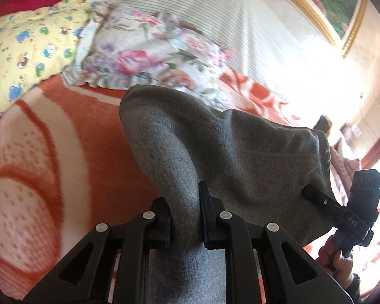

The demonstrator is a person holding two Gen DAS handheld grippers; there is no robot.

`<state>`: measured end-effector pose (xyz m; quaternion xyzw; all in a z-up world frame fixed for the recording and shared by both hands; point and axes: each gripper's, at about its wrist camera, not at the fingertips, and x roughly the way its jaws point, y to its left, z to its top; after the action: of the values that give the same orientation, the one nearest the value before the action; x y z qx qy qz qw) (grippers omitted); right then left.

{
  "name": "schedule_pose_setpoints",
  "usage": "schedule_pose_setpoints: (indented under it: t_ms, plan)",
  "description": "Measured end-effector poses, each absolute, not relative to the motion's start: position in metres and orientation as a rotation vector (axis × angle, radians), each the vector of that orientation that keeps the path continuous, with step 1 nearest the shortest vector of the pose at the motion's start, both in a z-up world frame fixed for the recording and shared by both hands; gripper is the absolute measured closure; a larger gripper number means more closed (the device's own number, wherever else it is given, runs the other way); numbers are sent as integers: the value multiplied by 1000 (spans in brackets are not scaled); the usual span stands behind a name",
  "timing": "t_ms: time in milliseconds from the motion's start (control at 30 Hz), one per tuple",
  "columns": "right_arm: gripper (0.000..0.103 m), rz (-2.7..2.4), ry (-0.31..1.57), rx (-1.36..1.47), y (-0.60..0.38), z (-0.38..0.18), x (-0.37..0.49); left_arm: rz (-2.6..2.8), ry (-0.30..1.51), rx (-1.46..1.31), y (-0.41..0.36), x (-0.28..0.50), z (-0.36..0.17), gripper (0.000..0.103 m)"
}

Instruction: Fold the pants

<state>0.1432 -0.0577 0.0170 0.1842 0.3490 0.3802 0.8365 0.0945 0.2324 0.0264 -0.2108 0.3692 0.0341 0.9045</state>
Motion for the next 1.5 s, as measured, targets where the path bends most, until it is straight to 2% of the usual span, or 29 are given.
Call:
schedule_pose_setpoints:
  t_ms: [500, 600, 667, 833, 1000, 1167, 1500]
  plan:
    - [63, 877, 823, 336, 21, -2, 207, 181, 788, -450, 299, 117, 7, 87]
    - [57, 841, 880, 313, 22, -19, 214, 191, 801, -453, 301, 112, -8, 86]
    - [47, 822, 904, 310, 20, -28, 218, 187, 800, -460, 302, 107, -16, 85]
    - [34, 774, 882, 297, 4, -34, 220, 192, 792, -459, 304, 96, -22, 76]
    - [30, 724, 867, 185, 15, -37, 225, 211, 812, -452, 306, 99, -34, 71]
    - [19, 706, 887, 153, 18, -51, 233, 213, 836, -486, 314, 104, -54, 63]
    - [19, 673, 870, 141, -9, -27, 211, 293, 822, -443, 304, 72, -31, 59]
